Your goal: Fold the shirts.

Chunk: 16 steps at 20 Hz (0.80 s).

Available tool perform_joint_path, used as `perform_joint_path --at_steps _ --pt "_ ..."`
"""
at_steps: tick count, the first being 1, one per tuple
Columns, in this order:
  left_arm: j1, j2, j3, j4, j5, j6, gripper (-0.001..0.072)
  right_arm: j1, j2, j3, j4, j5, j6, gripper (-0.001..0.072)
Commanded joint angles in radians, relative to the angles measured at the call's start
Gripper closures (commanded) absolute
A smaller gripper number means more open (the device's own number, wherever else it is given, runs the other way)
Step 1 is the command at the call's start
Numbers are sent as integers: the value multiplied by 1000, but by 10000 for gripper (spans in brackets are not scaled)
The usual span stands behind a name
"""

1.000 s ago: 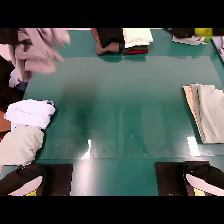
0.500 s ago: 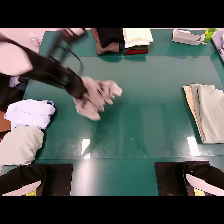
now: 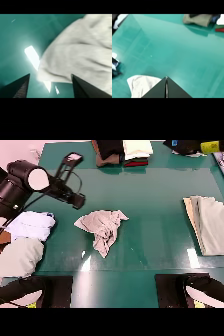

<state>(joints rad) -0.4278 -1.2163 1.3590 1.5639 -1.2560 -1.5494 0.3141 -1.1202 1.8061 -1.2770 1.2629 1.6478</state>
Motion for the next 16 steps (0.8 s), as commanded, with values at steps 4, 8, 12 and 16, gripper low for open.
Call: perform_joint_path --at_steps 4,8,12,16 --pt "197 -58 -272 -112 116 10 98 0 1 -117 2 -36 1 695" --pt "197 -167 -333 -292 198 71 98 0 1 -201 2 -61 1 695" --pt "197 -226 -333 -330 214 90 106 0 1 -278 3 -68 1 695" --pt "197 -222 -286 -326 200 132 680 0 -8 -364 3 -74 21 695"
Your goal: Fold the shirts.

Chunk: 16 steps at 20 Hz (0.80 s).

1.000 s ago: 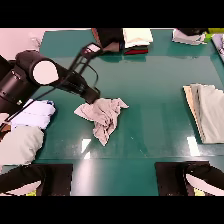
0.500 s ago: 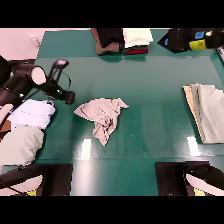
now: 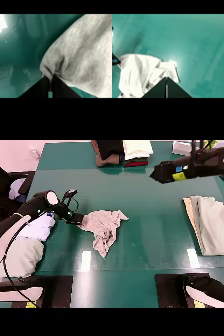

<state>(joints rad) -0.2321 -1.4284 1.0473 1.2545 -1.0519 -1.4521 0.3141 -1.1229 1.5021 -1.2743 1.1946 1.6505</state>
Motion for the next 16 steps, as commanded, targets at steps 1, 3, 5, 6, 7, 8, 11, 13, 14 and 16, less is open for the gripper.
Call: perform_joint_path --at_steps 1,3,5,6,7,8,11,13,14,16 --pt "1 -6 49 -16 -15 45 680 0 -14 -89 0 -5 40 695" --pt "1 7 79 -16 -22 48 680 1 -48 -156 25 -8 56 691" --pt "1 16 88 -16 -24 48 680 1 -114 -210 91 -9 56 331" --pt "1 16 88 -15 -30 48 680 1 -154 -229 126 -11 55 241" --pt "1 16 88 -9 -40 48 680 1 -199 -245 160 -14 53 241" --pt "1 16 88 -7 -48 48 680 1 -240 -254 193 -19 51 241" --pt "1 16 88 -5 -55 48 680 20 -354 -255 235 -53 12 241" --pt "1 16 88 -5 -56 48 680 51 -410 -254 236 -66 -26 241" --pt "1 16 88 -5 -56 48 680 68 -435 -254 235 -84 -32 241" --pt "1 16 88 -5 -56 48 680 91 -471 -254 233 -138 -38 240"
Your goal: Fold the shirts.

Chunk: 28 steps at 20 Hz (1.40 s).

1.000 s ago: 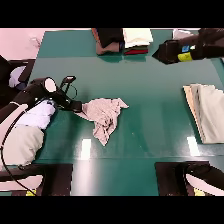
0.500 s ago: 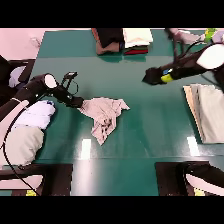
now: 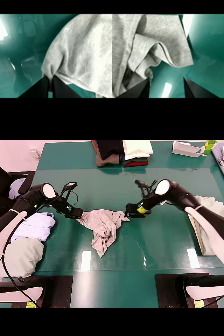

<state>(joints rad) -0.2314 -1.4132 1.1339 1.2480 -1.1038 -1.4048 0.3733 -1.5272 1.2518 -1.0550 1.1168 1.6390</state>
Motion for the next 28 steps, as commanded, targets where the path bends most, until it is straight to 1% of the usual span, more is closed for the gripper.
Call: perform_joint_path --at_steps 1,4,5,6,8,10,12,14,16,19,22,23,25,27,28 --pt "0 1 1 2 -4 0 680 37 -83 0 13 -84 -26 242" --pt "0 1 1 1 -4 0 680 44 -150 68 7 -93 -26 253" --pt "0 1 1 1 -5 0 680 50 -170 94 6 -90 -26 275" --pt "0 1 1 1 -4 0 680 51 -190 122 -5 -84 -26 321" --pt "0 1 1 1 -7 0 680 68 -215 160 -48 -63 -26 697" --pt "0 4 11 2 -16 0 681 80 -209 188 -90 -53 -26 696" --pt "0 53 60 12 -14 0 681 78 -157 245 -159 -15 -26 696" --pt "0 150 156 27 -15 0 681 60 -65 344 -261 40 -26 696" --pt "0 267 285 26 -14 0 681 34 43 467 -312 95 -26 696" --pt "0 411 449 -14 -14 0 681 -8 195 623 -307 133 -26 697" --pt "0 506 529 -85 -11 5 681 -17 301 703 -308 151 -26 696" --pt "0 521 529 -107 -13 27 681 -17 331 709 -308 152 -26 697" --pt "0 517 526 -134 -45 43 681 -17 365 708 -307 174 -24 697" --pt "0 488 513 -134 -87 53 681 -17 381 695 -306 240 10 697" --pt "0 469 493 -132 -83 61 681 -11 393 661 -308 257 22 697"
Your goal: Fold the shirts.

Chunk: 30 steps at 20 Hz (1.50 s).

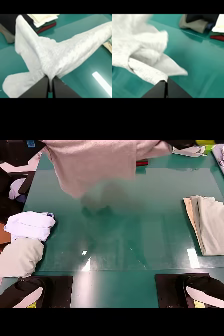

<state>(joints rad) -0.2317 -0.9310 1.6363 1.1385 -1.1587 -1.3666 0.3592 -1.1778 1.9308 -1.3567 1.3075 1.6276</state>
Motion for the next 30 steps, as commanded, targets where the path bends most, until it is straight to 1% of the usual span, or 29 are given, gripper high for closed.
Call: perform_joint_path --at_steps 1,4,6,7,9,11,13,15,16,18,19,23,24,26,30 --pt "0 -35 -28 -22 -21 42 681 15 57 -70 -6 73 35 697" --pt "-2 -130 -91 -25 -2 42 681 59 113 -293 -8 68 66 697" --pt "-2 -213 -127 -25 0 51 680 63 147 -452 -8 5 94 697" --pt "-2 -257 -140 -25 7 81 680 63 161 -530 -8 -37 108 697" --pt "-2 -356 -145 -26 29 97 681 63 181 -658 -6 -111 142 697" --pt "-2 -438 -145 -26 70 101 680 63 187 -747 -6 -146 166 697" --pt "-1 -484 -145 -23 67 100 675 63 188 -804 -6 -164 179 696" --pt "5 -482 -145 15 35 80 207 63 188 -838 -5 -175 180 697" --pt "15 -471 -145 57 4 51 180 63 188 -849 -5 -177 180 697" --pt "48 -441 -153 108 -84 11 179 63 188 -860 -6 -179 180 697" --pt "63 -422 -175 111 -111 7 178 63 188 -860 -6 -183 180 696" --pt "73 -356 -409 101 -113 5 179 62 188 -858 -8 -217 180 696" --pt "73 -356 -470 95 -101 6 178 62 188 -858 -7 -232 180 696" --pt "73 -356 -586 70 -36 2 178 62 188 -858 -5 -242 180 696" --pt "72 -362 -728 -65 69 -5 178 63 188 -858 -4 -240 180 696"
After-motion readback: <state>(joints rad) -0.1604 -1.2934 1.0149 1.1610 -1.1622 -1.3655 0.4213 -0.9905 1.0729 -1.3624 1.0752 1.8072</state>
